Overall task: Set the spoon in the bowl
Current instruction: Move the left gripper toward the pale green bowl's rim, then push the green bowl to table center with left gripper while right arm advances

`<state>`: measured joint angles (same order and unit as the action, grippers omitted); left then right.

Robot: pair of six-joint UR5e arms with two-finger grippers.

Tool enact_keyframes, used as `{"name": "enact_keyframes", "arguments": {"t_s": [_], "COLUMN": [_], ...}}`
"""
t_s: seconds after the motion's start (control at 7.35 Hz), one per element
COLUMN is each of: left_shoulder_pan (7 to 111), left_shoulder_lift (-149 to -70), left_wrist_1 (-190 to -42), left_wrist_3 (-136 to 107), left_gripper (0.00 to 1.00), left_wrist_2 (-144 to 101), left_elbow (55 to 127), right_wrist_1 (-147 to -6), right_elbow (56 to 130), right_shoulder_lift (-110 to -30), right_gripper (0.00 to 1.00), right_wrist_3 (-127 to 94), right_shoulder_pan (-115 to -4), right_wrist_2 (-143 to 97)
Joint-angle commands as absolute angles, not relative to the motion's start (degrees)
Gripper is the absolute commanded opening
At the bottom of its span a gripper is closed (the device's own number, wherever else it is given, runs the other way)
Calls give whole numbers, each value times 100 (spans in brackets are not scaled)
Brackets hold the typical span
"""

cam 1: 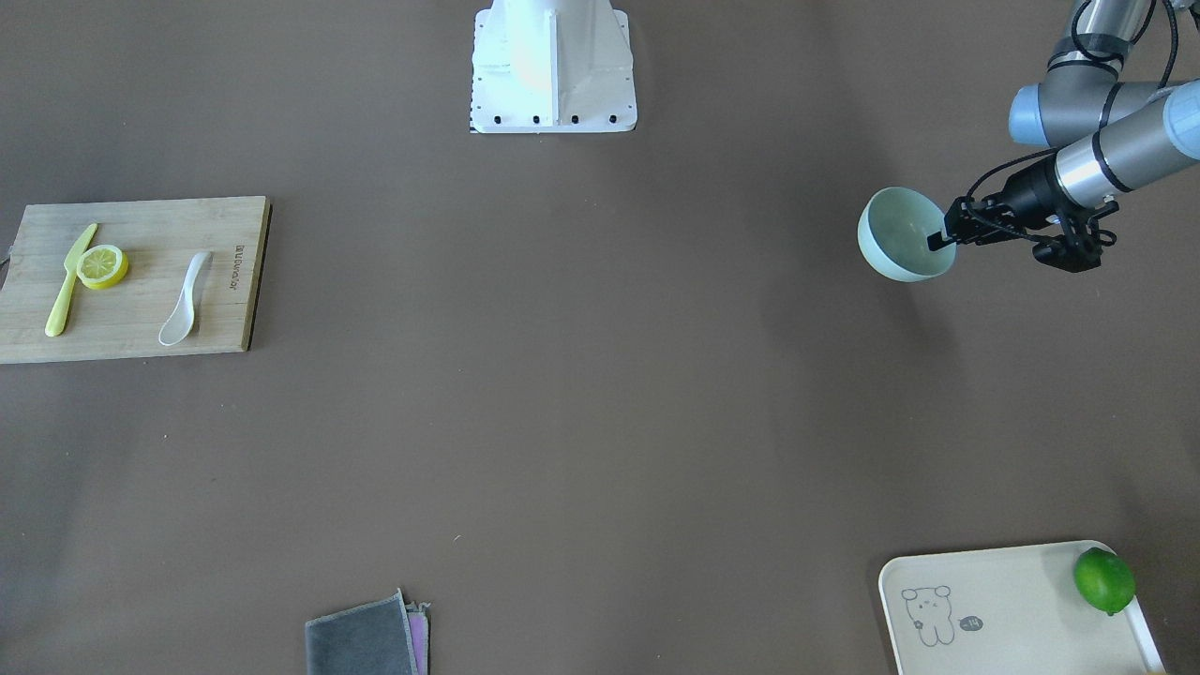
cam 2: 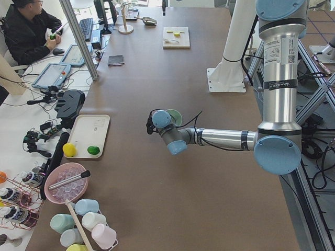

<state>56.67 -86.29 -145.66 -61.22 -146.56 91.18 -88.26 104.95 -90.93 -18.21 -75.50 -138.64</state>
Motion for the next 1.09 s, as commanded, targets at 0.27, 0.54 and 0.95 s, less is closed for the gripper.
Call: {"name": "enact_keyframes", "arguments": {"t_s": [0.27,0.54,0.95], "left_shoulder_pan": [5616,5041,4133], "left_shoulder_lift": [-10118,-11263,-11952], "left_wrist_1": [-13735,-12223,-11479], "left_wrist_3": [-7541,-7541,-7898], "left_gripper": [0,0,0], "left_wrist_2": [-13940,-12892,-11901], "left_elbow": [9396,9405,9369], "right_wrist_1": [-8842,-8807,-8526], "right_elbow": [10748,10845,10872], "right_shoulder_lift": [-8905,-8605,-8439], "right_gripper": [100,100,100], "right_wrist_3": [-2246,-3005,-3949], "right_shoulder_pan": [-7122,-6463,-6083], "right_wrist_2": [-13642,-13178,-13008]}}
